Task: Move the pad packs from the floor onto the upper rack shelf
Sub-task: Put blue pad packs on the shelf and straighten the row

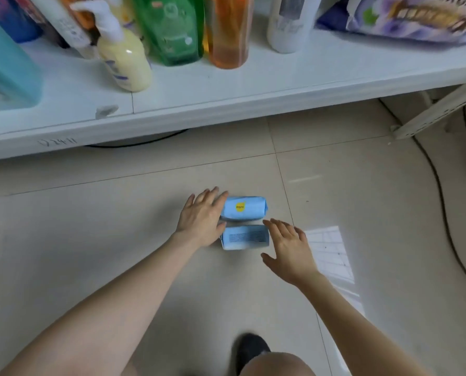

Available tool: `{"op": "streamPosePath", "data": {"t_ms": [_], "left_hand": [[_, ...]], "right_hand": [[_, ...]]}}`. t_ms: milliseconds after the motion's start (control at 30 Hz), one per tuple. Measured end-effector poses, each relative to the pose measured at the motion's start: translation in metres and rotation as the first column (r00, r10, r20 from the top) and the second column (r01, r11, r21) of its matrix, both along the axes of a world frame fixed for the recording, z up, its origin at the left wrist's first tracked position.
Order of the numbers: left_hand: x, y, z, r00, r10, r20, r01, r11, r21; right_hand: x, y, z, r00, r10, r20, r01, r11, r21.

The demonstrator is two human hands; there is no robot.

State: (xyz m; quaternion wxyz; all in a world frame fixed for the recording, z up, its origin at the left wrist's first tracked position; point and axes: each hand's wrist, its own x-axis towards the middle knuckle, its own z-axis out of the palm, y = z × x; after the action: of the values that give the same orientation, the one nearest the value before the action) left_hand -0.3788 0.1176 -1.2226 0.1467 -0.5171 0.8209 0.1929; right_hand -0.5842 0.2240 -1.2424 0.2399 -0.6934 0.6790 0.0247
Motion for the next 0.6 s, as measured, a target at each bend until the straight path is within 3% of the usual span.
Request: {"op": "streamPosePath", "data": {"t_ms": [400,600], "left_hand": [[-0.016,-0.028,-0.067,0.994,-0.107,0.002,0.107,0.993,-0.039],[-0.021,-0.029,-0.066,0.998,-0.036,-0.053,0.038,0.999,0.039]], "right_hand": [[0.002,-0.009,-0.059,0.993,-0.012,0.115,0.012,1.000,0.004],[0.002,-0.013,-0.052,0.986,-0.067,0.151,0.058,0.996,0.064]]}}
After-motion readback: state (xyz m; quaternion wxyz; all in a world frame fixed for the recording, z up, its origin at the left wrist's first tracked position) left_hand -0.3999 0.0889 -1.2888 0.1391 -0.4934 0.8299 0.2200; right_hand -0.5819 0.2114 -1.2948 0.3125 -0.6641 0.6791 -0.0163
